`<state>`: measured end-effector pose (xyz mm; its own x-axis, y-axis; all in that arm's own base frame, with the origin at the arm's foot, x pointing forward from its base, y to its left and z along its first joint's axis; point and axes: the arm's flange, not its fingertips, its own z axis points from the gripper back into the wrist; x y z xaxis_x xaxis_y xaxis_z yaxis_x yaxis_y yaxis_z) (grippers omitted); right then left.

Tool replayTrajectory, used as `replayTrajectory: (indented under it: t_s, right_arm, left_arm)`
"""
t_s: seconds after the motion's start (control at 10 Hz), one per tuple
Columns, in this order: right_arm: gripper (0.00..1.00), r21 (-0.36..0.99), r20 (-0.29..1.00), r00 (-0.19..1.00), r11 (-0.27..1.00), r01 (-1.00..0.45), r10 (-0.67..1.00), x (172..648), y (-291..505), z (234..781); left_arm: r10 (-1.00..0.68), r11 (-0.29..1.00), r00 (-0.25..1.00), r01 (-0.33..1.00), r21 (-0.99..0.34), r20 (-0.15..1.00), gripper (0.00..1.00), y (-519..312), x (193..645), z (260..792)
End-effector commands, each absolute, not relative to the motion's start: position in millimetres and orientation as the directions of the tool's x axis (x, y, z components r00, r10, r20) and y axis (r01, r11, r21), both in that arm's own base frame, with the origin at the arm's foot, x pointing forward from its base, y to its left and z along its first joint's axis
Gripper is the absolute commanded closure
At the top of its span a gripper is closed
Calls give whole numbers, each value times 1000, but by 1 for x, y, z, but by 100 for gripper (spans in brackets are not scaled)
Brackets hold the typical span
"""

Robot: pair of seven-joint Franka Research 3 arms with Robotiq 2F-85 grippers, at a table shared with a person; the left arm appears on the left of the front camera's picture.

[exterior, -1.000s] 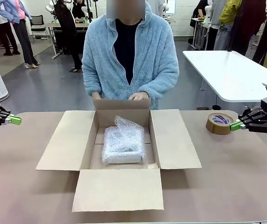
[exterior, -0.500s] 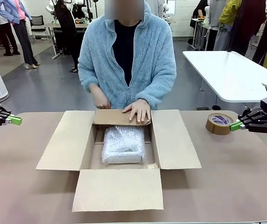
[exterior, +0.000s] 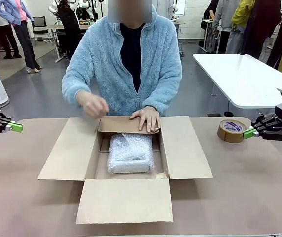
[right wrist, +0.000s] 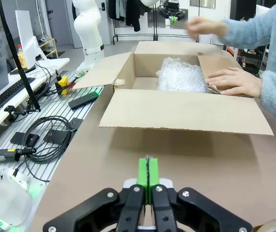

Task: Wrap the clocks to prevent damage.
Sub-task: Push the right (or left) flap of the Package Box to close it.

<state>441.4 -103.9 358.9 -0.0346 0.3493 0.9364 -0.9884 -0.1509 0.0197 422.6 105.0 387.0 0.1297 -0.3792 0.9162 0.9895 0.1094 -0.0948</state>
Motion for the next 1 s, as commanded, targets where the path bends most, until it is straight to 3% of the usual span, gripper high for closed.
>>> replayTrajectory:
  t_s: [0.0, 0.9]
  right_arm:
    - [99, 21, 938, -34, -154, -988, 346, 441, -103, 359]
    - [99, 21, 938, -34, -154, -988, 346, 441, -103, 359]
  left_arm:
    - [-378, 116, 127, 989, -89, 917, 100, 104, 420, 388]
    - [-378, 116, 127, 989, -89, 917, 100, 104, 420, 388]
